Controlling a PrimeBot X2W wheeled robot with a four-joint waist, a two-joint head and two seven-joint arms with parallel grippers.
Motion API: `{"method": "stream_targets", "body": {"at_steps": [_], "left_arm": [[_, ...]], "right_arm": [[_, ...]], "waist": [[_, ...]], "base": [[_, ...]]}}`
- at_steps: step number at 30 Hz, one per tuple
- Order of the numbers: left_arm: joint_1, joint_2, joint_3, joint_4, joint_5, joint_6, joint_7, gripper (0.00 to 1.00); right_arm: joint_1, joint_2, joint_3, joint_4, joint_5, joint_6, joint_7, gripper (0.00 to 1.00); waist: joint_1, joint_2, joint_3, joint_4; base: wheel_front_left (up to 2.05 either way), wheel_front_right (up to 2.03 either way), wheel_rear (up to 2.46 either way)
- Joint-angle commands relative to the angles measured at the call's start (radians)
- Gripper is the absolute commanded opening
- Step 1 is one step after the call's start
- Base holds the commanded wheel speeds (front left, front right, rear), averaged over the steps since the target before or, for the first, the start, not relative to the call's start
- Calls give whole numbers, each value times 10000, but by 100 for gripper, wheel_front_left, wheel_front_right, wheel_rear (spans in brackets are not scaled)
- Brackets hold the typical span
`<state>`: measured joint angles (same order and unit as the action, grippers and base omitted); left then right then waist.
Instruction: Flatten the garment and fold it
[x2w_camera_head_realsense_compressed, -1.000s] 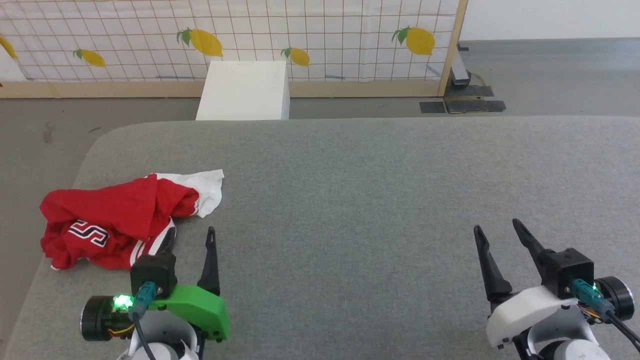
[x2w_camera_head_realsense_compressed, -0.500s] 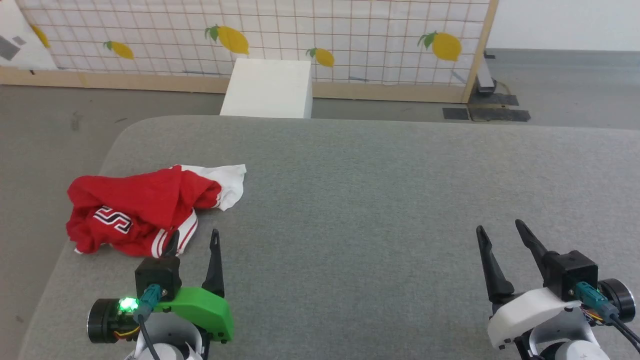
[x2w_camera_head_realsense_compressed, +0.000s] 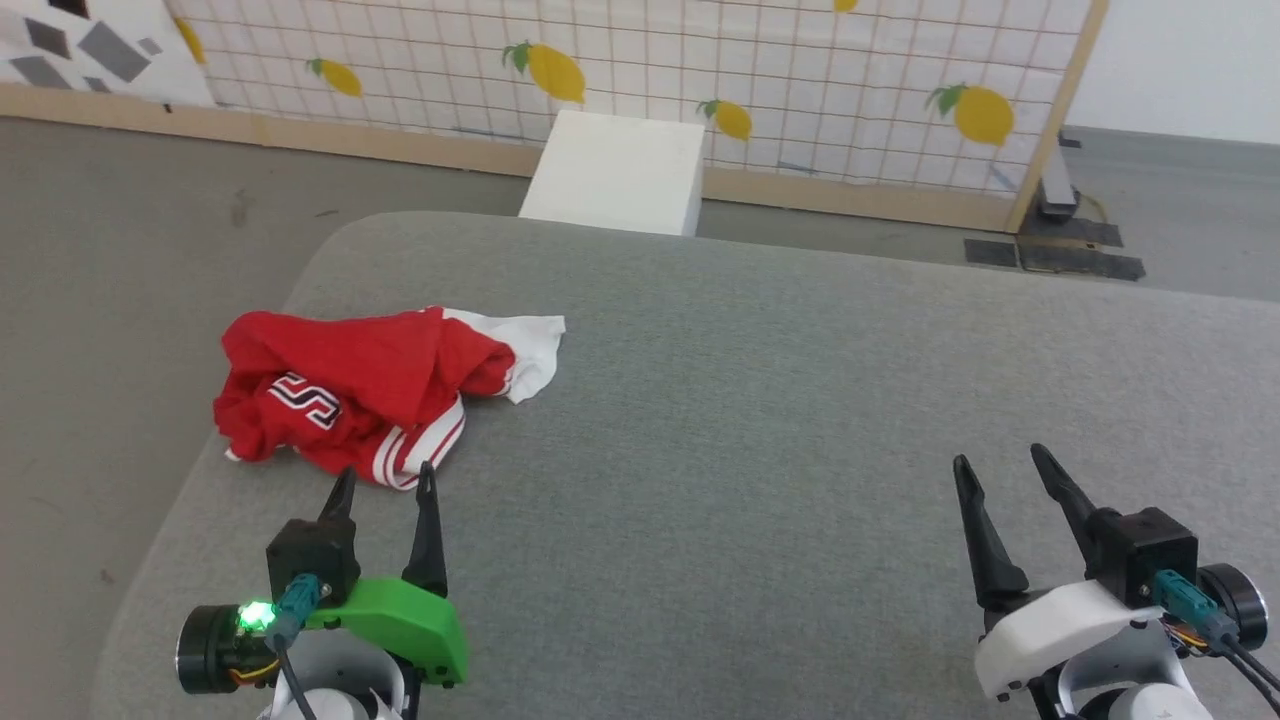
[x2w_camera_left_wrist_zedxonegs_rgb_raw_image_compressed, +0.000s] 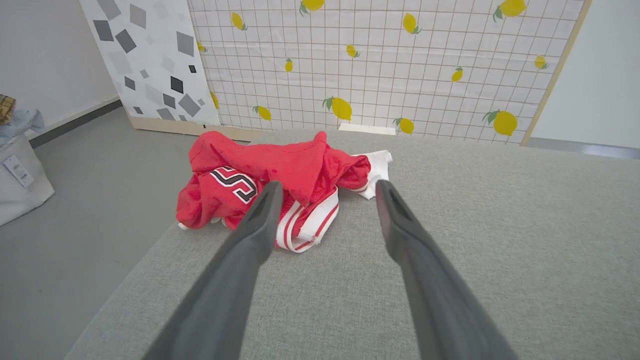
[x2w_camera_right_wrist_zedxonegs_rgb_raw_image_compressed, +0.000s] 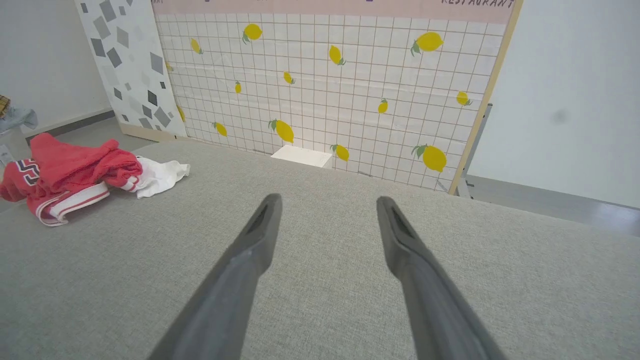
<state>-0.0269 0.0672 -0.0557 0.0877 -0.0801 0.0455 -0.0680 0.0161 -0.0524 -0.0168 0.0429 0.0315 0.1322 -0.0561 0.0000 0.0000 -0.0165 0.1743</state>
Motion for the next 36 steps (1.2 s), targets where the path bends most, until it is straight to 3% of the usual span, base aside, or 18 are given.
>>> {"method": "stream_targets", "body": {"at_steps": [1, 36], "left_arm": [[-226, 92, -51, 65, -60, 85, -129, 100], [-341, 481, -467, 718, -854, 690, -876, 100]], "right_arm": [[-151, 6, -11, 61, 102, -5, -127, 100], [-365, 12, -21, 611, 422, -9, -830, 100]], "waist": [[0, 0, -14, 235], [0, 0, -118, 2223]], "base": [[0, 0, 0], [0, 0, 0]]}}
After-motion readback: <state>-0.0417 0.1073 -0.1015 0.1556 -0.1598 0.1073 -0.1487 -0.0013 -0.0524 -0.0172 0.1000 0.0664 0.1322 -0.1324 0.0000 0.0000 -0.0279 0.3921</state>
